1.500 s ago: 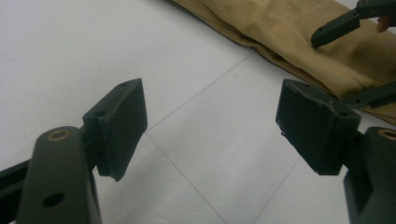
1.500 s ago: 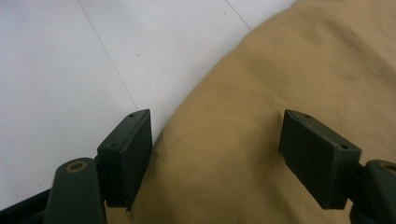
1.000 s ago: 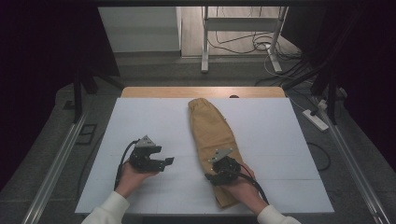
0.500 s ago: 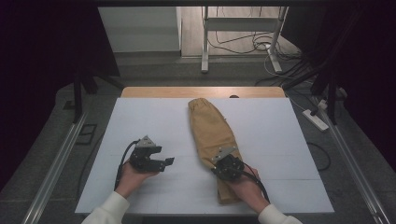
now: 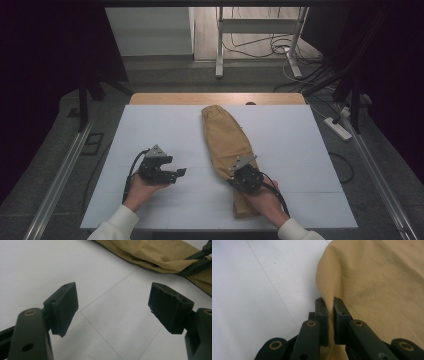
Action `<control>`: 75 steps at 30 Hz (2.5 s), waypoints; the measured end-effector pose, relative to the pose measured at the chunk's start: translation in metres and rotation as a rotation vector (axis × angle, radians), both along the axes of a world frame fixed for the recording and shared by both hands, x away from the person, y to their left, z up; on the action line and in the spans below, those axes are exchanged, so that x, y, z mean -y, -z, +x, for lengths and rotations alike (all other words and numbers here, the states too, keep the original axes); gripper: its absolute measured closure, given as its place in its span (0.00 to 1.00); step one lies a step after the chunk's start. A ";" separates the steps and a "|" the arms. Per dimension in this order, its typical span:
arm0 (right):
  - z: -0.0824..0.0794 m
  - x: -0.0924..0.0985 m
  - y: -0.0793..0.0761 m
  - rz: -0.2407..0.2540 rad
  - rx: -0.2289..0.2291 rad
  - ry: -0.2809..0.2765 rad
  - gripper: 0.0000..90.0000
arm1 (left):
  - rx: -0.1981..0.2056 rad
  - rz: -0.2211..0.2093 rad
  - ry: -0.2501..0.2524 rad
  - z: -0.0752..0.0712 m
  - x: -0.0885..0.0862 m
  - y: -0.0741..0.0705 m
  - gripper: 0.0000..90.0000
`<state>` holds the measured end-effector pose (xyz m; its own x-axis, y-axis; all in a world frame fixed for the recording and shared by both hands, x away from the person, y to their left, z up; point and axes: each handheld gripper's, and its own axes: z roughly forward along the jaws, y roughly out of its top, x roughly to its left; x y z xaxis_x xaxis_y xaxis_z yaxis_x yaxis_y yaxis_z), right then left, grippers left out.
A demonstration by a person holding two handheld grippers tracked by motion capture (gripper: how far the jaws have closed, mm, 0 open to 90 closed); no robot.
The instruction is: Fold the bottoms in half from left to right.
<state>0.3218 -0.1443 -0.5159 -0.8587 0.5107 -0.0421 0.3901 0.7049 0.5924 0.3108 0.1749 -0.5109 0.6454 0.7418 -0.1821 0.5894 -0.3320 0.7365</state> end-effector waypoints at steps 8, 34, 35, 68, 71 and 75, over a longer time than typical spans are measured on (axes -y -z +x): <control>0.001 0.003 -0.003 0.059 -0.043 0.001 0.93 | 0.000 0.000 -0.006 0.000 -0.003 -0.001 0.26; -0.023 -0.041 0.003 0.122 -0.115 -0.151 0.93 | 0.001 -0.014 -0.010 0.003 -0.005 -0.001 0.26; -0.024 -0.043 0.003 0.119 -0.114 -0.160 0.93 | 0.000 -0.014 -0.011 0.003 -0.005 -0.001 0.26; -0.013 -0.011 -0.022 0.242 0.076 -0.076 0.40 | 0.007 -0.011 -0.020 0.003 -0.007 -0.001 0.25; -0.009 -0.005 -0.020 0.241 0.074 -0.059 0.40 | 0.006 -0.012 -0.021 0.003 -0.008 -0.001 0.25; -0.004 0.001 -0.018 0.234 0.075 -0.041 0.40 | 0.006 -0.012 -0.023 0.003 -0.009 -0.001 0.25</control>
